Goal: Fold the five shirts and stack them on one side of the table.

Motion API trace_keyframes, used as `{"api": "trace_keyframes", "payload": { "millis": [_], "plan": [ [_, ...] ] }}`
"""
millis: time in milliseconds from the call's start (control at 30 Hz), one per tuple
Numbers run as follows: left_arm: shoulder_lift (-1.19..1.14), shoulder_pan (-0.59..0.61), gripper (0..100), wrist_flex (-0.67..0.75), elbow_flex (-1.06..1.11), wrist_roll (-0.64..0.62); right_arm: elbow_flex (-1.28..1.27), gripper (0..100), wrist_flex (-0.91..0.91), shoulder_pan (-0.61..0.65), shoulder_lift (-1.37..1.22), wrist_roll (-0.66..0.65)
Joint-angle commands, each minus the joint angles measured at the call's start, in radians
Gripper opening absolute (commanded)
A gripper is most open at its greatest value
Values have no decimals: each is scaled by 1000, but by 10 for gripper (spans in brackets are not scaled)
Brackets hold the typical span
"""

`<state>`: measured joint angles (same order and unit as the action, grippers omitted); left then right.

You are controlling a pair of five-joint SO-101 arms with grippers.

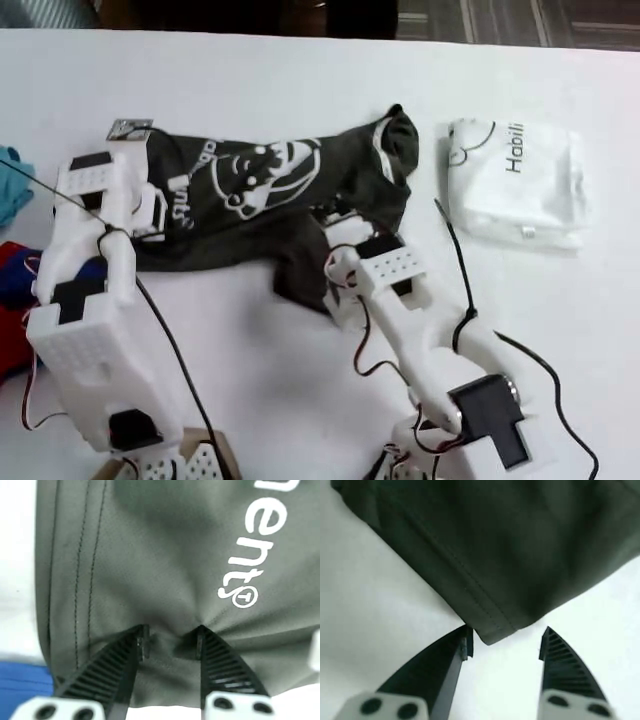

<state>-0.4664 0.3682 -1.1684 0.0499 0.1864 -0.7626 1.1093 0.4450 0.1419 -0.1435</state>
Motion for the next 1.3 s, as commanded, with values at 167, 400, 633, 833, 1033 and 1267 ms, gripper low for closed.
{"api": "trace_keyframes", "payload": {
  "millis": [167,400,633,833,1033,1267],
  "plan": [
    [-3,-5,177,20,5,-11,29,215,-61,2,-2,3],
    [-3,-5,177,20,5,-11,31,93,-113,2,-2,3],
    [-3,-5,177,20,5,-9,29,167,-110,2,-4,3],
    [-3,-5,177,20,5,-8,21,183,-108,-28,-4,3],
    [-3,-5,177,20,5,-8,-40,183,-114,-62,-4,2],
    [-3,-5,177,20,5,-8,-38,180,-142,-59,-91,2]
  ]
}}
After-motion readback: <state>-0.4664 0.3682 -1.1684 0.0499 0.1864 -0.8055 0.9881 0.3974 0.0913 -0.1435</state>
